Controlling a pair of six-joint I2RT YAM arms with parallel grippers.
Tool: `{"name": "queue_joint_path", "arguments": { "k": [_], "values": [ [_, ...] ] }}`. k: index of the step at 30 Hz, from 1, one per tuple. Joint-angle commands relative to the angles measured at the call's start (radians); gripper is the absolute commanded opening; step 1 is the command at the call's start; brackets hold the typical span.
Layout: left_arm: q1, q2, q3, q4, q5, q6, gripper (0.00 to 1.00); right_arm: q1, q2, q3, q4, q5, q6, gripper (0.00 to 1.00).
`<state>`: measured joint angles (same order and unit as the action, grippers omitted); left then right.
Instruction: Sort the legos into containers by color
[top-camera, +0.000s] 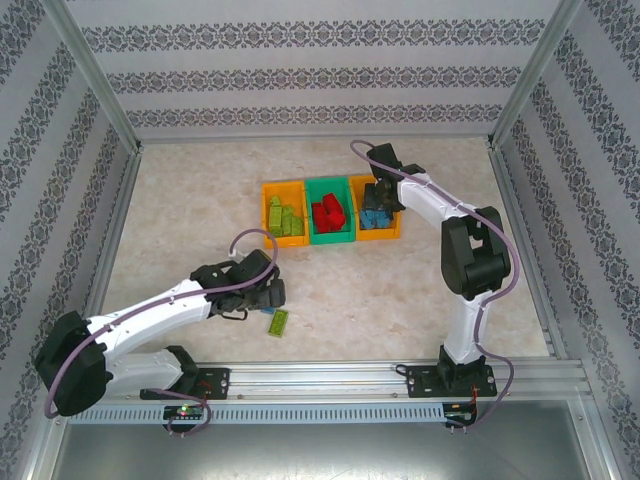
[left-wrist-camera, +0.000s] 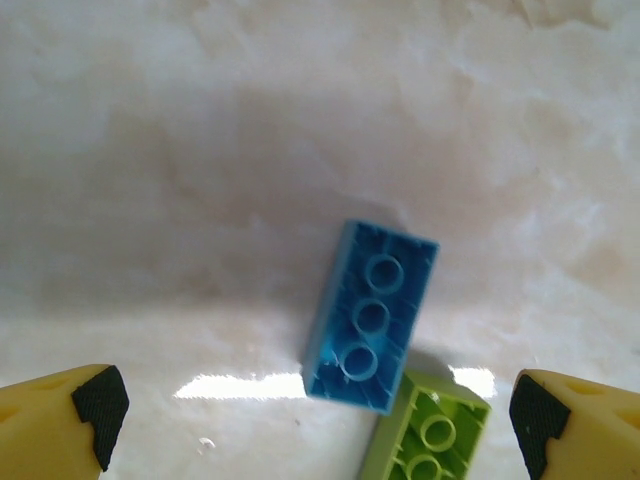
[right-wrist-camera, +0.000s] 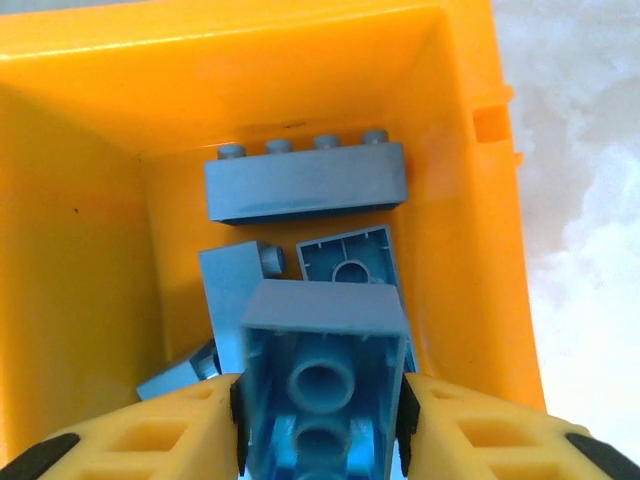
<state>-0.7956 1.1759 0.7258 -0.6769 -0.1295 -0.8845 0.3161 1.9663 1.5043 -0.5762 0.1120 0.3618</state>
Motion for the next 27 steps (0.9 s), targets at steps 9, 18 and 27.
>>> {"name": "queue_joint_path", "arguments": {
  "k": [9, 18, 27],
  "values": [
    [-0.224, 0.129, 0.030, -0.064, 0.027, -0.178, 1.00, -0.006, 0.038, 0.008, 0.012, -0.066, -0.006, 0.54],
    [-0.258, 0.230, 0.038, 0.004, 0.045, -0.190, 0.95, -0.009, -0.030, -0.026, 0.039, -0.116, 0.017, 0.72],
    [-0.258, 0.333, 0.086, 0.029, 0.031, -0.130, 0.72, -0.013, -0.076, -0.066, 0.061, -0.158, 0.044, 0.76]
  ]
}}
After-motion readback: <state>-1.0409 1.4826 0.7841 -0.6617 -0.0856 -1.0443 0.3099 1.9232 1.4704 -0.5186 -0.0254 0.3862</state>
